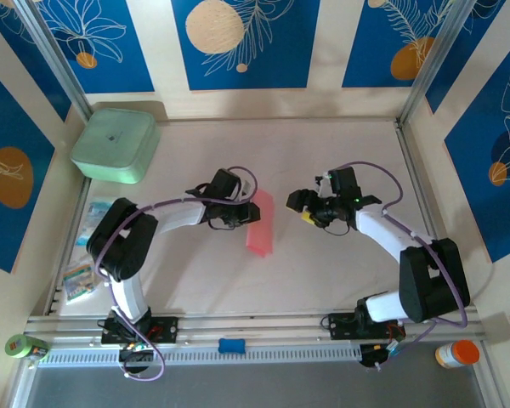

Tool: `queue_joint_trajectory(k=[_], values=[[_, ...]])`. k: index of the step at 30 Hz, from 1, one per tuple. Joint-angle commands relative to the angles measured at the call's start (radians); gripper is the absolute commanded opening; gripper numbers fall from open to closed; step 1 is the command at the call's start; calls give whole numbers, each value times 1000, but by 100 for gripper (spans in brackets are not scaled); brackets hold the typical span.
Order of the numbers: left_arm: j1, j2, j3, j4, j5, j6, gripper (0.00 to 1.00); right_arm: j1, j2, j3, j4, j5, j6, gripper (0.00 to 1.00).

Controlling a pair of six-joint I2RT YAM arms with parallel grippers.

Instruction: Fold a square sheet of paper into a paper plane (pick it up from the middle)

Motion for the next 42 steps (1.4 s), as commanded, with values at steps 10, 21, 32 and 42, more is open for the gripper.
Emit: queue_joint_trajectory(k=[10,21,32,42], values=[[39,19,-128,113,-46,-60,25,182,218,120,-43,14,19,35],[38,7,-113,15,-79,-46,28,242,415,267,-162,75,35,18],[37,-73,-25,-323,-100,45,50,255,499,313,-232,71,27,16],[28,-61,20,-377,-59,28,70,257,501,315,-220,39,43,16]])
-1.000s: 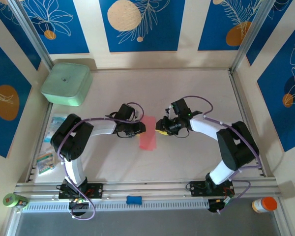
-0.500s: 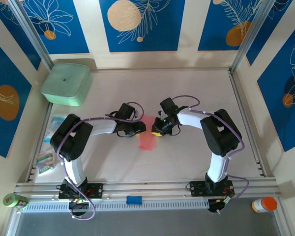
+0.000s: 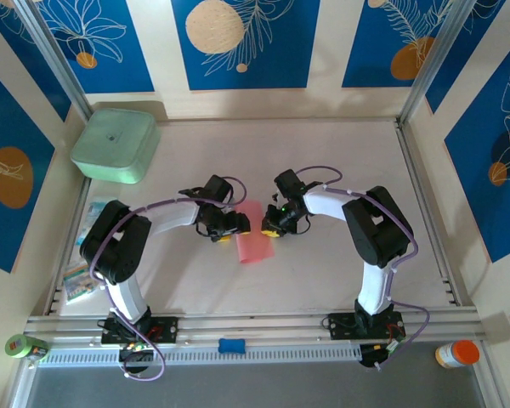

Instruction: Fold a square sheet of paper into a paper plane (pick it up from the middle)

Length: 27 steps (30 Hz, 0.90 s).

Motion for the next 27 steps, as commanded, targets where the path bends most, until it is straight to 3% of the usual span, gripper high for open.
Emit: queue_joint_trajectory(k=[1,14,19,27], values=[[-4,-13,35,-54,19,-4,71,8,15,14,-28,-39,15,16],[-37,25,58,-61,-35,-68,67,15,-7,-1,24,-148,39,16],[-38,53,70,-115,-91,-47,59,0,-24,-9,30,-161,49,16],[-37,87,72,-147,-141,-13,44,-73,-124,-65,28,-79,40,22]])
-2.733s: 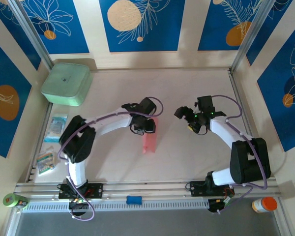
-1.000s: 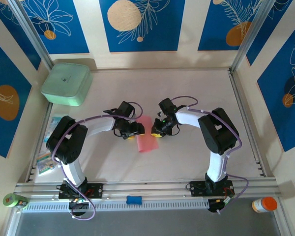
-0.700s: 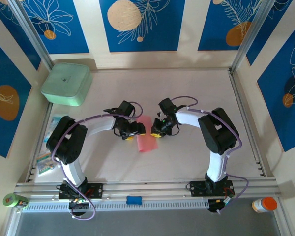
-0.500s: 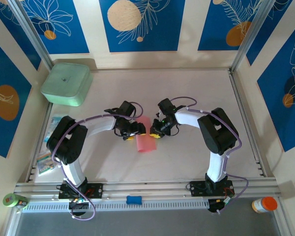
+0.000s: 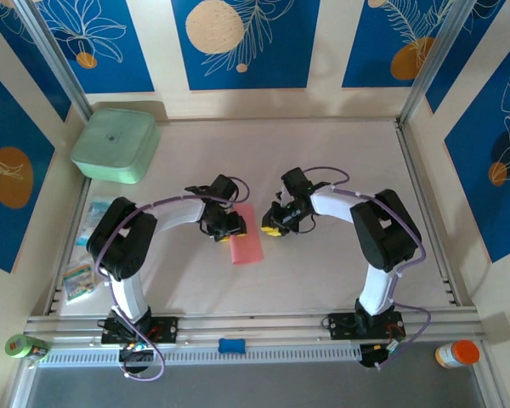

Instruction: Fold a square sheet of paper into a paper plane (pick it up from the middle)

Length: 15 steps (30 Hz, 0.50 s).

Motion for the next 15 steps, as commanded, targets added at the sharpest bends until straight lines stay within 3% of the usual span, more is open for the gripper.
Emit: queue_joint_trajectory(k=[1,9,15], values=[[-5,39,11,-56,-49,24,43,-28,-60,-23,-12,25,-4,23],[-5,70,16,-81,-76,80,36,-49,-93,-38,-30,72,-21,23],[-5,100,18,-87,-62,119,37,-49,-93,-48,-34,76,-24,22]])
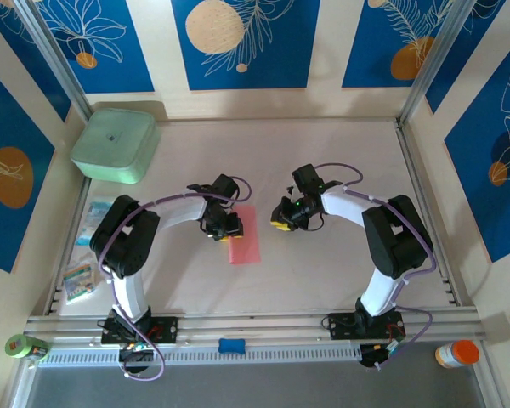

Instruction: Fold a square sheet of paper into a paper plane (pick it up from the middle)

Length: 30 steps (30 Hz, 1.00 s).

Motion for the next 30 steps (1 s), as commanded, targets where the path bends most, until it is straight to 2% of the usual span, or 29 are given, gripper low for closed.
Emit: queue_joint_trajectory(k=[1,19,25,30], values=[[-5,73,-17,-34,-42,50,38,-2,-25,-14,-23,4,-17,22],[-5,94,-29,-46,-52,200,46,16,3,-3,-32,7,-34,23],[-5,103,-24,-64,-80,197,45,18,4,-3,-32,8,-34,22],[-4,119,-23,-84,-105,144,45,22,6,-1,-32,7,-31,22]])
